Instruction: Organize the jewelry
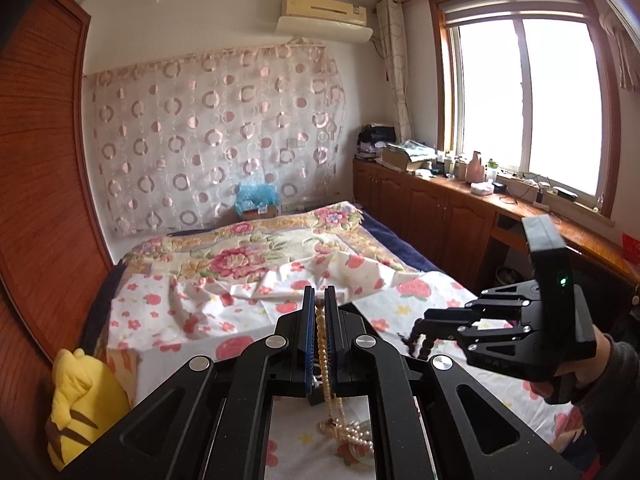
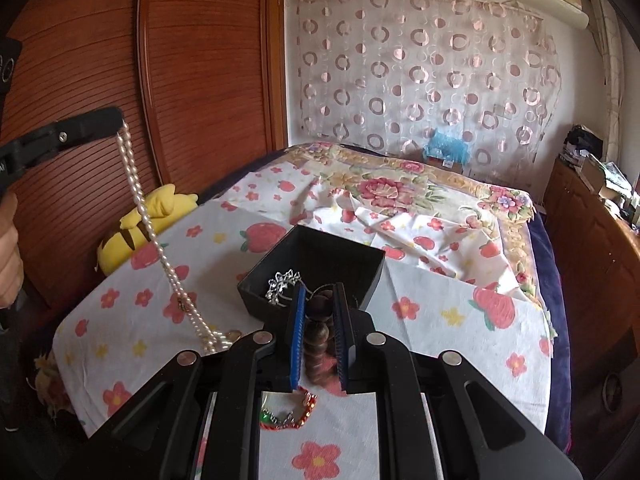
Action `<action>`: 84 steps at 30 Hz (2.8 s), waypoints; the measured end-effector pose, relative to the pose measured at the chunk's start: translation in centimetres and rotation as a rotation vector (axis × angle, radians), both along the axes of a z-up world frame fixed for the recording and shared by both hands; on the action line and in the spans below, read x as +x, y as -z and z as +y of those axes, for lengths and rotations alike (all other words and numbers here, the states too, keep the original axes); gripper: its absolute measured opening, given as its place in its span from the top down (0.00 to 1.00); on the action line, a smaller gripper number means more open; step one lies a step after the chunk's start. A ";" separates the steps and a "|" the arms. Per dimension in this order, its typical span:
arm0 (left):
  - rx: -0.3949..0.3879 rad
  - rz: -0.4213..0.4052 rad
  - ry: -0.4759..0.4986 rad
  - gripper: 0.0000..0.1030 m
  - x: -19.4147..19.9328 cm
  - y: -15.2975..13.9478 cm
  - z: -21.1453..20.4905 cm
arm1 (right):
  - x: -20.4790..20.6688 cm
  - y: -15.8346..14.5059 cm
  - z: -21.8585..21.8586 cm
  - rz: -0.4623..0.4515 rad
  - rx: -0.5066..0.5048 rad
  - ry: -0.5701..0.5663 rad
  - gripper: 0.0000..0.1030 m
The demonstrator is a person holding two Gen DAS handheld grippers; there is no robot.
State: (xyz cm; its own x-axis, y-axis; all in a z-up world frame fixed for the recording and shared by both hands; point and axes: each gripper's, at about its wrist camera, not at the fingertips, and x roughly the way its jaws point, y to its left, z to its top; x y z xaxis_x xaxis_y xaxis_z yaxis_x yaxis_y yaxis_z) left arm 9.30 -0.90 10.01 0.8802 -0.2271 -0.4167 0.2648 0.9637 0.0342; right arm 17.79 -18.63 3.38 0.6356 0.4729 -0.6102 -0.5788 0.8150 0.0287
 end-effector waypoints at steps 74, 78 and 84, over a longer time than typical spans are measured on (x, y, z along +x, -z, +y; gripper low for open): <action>0.014 0.009 -0.049 0.96 1.7 0.3 2.3 | -1.9 -1.3 4.7 -0.096 0.103 -0.111 0.92; 0.012 -0.002 -0.041 0.96 1.8 -0.4 2.0 | -1.1 -3.4 3.5 -0.130 0.114 -0.086 0.92; 0.025 -0.021 -0.039 0.96 2.1 -1.2 1.3 | 0.0 -7.1 2.3 -0.189 0.133 -0.064 0.92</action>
State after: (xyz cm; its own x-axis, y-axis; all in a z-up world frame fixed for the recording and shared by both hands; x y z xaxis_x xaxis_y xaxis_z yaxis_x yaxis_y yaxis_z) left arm 11.37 0.44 11.17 0.8968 -0.1818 -0.4034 0.2258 0.9721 0.0638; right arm 17.75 -16.33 10.50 0.6989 0.5843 -0.4125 -0.6345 0.7727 0.0194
